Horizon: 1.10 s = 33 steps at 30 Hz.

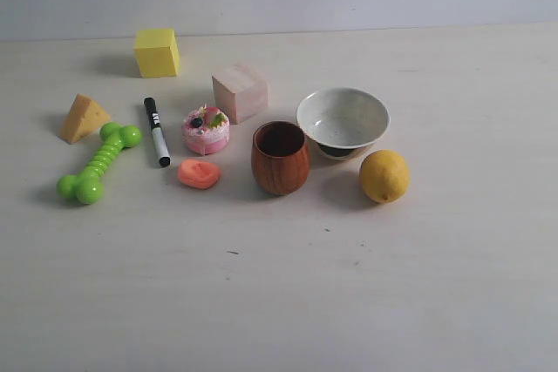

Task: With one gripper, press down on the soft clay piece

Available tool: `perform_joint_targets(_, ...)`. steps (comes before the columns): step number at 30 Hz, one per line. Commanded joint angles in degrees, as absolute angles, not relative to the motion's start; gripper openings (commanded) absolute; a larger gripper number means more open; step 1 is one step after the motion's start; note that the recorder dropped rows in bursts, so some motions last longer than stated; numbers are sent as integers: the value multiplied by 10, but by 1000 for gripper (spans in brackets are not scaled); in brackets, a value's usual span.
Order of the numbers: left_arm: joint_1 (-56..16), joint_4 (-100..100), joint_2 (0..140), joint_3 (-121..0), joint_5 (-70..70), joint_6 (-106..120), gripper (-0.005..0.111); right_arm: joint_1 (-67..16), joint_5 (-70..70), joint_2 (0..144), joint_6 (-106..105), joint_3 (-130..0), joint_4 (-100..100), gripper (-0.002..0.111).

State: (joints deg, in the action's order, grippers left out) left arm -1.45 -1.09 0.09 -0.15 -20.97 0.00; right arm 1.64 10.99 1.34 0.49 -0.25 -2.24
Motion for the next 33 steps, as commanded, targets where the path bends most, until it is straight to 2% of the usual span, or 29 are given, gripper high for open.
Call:
perform_joint_targets(1,-18,-14,0,0,-203,3,0,20,149,8,-4,0,-16,0)
perform_joint_targets(33,-18,-14,0,0,-203,3,0,20,179,8,-5,0,-16,0)
